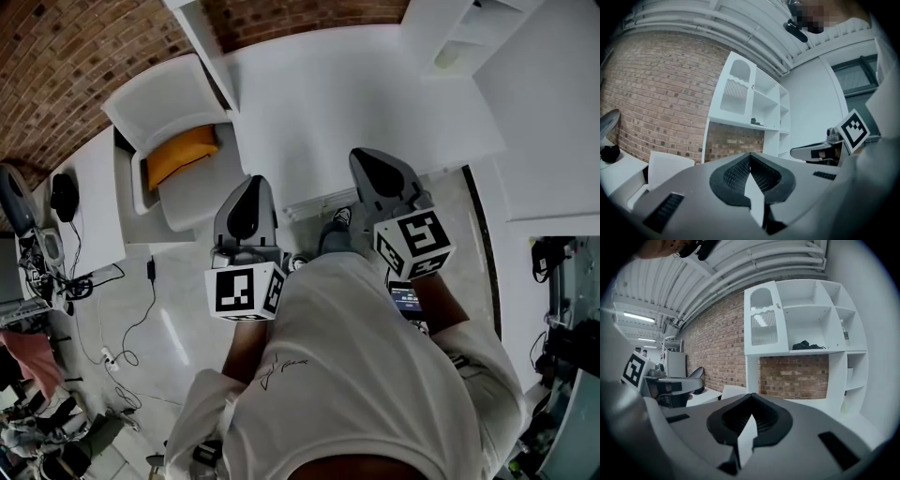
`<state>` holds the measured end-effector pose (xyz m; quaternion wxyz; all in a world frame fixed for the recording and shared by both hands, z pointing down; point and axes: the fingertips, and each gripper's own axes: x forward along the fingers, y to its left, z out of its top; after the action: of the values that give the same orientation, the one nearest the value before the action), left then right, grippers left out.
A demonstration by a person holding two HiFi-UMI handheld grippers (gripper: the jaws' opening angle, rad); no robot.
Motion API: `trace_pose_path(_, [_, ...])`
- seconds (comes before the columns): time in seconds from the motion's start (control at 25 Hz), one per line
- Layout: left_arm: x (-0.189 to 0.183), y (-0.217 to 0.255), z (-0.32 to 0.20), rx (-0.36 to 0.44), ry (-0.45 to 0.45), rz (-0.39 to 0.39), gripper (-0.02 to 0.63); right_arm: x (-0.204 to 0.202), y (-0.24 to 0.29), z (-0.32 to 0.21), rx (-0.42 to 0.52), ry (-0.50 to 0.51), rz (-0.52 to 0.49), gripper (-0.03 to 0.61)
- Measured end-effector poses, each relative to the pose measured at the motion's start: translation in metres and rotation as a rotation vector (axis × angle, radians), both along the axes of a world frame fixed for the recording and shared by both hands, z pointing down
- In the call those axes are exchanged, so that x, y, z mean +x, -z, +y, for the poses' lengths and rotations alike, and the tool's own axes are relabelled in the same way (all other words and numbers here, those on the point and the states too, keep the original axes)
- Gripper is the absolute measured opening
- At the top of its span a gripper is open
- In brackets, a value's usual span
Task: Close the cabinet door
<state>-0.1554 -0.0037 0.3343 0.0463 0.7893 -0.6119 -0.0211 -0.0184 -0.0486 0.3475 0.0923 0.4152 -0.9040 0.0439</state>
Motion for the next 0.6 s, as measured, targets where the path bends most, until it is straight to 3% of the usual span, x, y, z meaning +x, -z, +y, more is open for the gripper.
trace_pose_path(0.24, [-0.0005, 0.0071, -0.0023, 0.018, -0.010, -0.004, 0.017, -0.0057, 0.0096, 0.0058, 0.043, 0.067, 0.040, 0.022])
trace_pose_path(0.6, [-0.0053, 0.0081, -0.0049, 0.021, -0.007, 0.010, 0.017, -0.0020, 0.0116, 0.0025, 0.039, 0.058, 0.052, 0.023])
